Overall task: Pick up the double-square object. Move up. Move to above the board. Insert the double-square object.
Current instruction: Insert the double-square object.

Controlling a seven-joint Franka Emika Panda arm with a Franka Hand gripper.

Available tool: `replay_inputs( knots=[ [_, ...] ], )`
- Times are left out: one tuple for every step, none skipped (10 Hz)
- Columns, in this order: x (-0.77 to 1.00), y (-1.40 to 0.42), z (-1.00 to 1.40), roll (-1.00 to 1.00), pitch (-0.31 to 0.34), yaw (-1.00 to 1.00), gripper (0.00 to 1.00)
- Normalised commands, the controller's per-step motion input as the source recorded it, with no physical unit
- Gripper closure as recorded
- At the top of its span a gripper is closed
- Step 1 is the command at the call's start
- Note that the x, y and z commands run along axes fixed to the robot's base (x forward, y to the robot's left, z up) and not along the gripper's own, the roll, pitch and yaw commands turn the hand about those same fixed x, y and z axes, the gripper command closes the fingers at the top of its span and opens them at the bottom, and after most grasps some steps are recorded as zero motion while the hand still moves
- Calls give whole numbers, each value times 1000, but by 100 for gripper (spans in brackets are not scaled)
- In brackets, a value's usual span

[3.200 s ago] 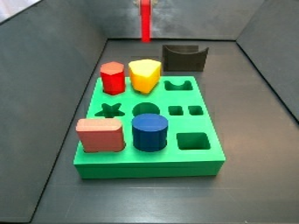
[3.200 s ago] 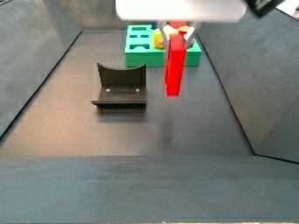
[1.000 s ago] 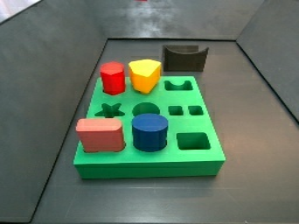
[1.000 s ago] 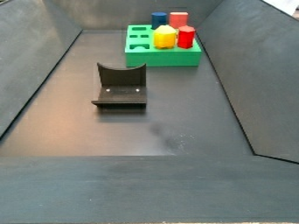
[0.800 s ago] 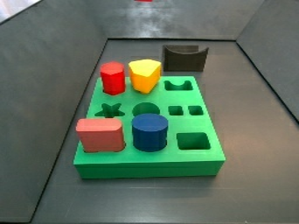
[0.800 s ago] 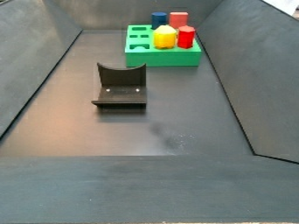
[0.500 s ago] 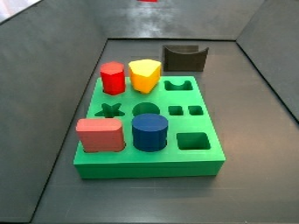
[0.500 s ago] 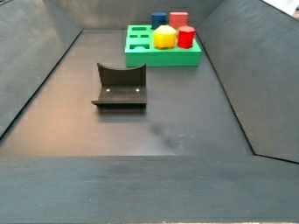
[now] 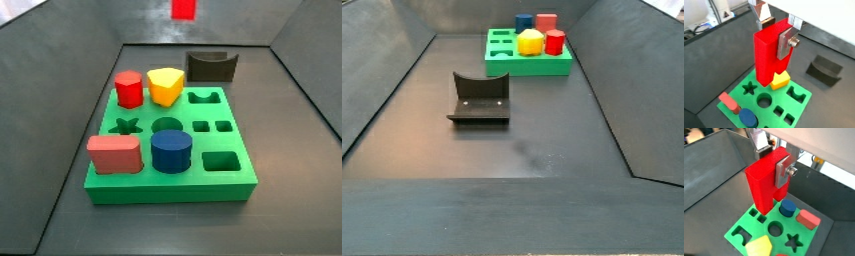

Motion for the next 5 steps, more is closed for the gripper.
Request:
replay_inputs(
  knots=[
    [303,-46,-343,197,0,-694,100],
    [157,0,-331,167,-21,-866,100],
    [351,-14,-217,120,-40,-743,100],
    [309,-3,-240,124,-56,-783,100],
    [294,0,-240,123,-53,-797,100]
  ],
)
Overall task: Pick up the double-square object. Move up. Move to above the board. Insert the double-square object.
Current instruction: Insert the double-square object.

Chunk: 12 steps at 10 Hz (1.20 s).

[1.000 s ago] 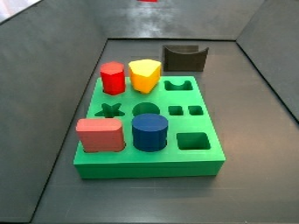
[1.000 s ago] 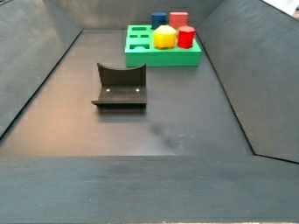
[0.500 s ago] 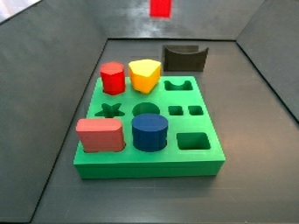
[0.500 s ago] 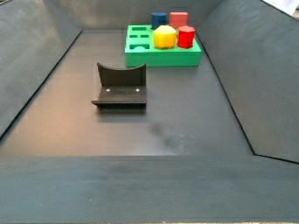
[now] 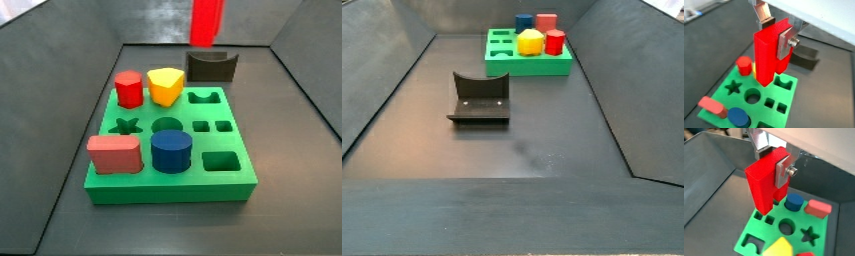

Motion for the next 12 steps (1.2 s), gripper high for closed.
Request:
replay_inputs(
  knots=[
    [257,0,-226,116,-53,-823,100],
    [426,-34,-149,60,-27,-677,100],
    [443,-63,-231,74,-10,-654,100],
    [271,-29,-343,104,-7,-794,100],
    [23,0,-477,146,-10,-966,100],
    [0,0,-457,133,-17,-1000,100],
    [0,0,-423,114,-19,-1000,100],
    [0,0,-409,110,-17,-1000,100],
    [0,0,-351,54,-9,-1000,100],
    [0,0,-263,0,0,-1000,100],
    [0,0,-249,0,0,-1000,100],
    [0,0,-251,0,0,-1000,100]
  ],
)
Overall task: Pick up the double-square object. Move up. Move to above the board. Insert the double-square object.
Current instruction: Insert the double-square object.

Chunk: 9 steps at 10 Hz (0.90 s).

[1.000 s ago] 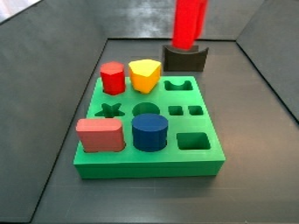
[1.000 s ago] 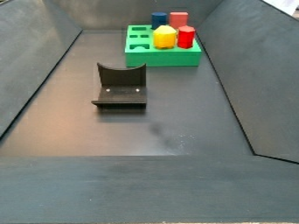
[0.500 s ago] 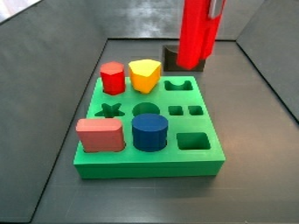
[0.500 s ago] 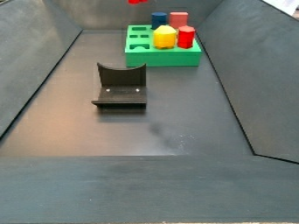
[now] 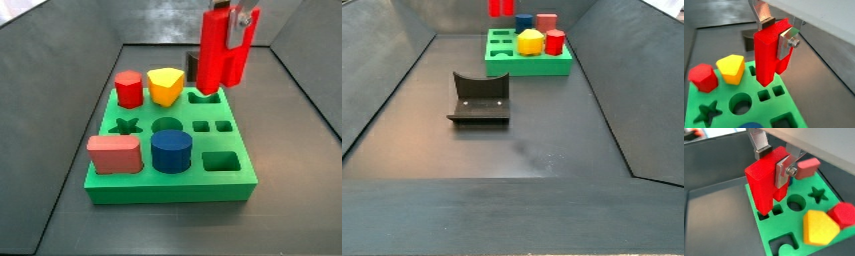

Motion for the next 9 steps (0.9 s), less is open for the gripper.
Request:
replay_inputs(
  knots=[
    [0,0,-277,0,-4,-1000,100],
    [0,0,-303,4,-4,-1000,100],
    [0,0,-346,17,-13,-1000,100],
    [66,0,-391,43,-14,-997,100],
    [94,0,-354,33,-4,-969,100],
    [374,0,-69,0,0,-680,100],
    [97,0,0,0,21,0,100],
    [0,0,-29,0,14,0,100],
    [0,-40,-483,41,-19,0,100]
  ],
)
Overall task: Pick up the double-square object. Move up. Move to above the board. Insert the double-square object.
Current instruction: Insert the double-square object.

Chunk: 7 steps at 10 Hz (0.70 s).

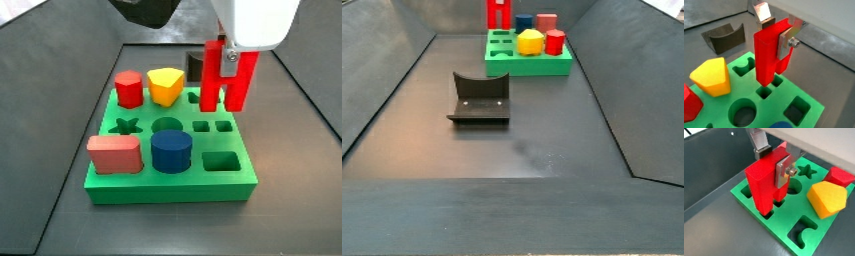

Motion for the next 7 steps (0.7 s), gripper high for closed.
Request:
replay_inputs(
  knots=[
    [0,-57,-674,44,-57,0,100],
    [0,-57,-589,6,-51,0,100],
    [0,-49,-554,0,-43,0,100],
    [0,0,-471,26,-14,0,100],
    [-63,0,-431,113,0,0,100],
    [-157,0,-363,100,-21,69,100],
    [-34,60,-49,46,0,0,100]
  ],
)
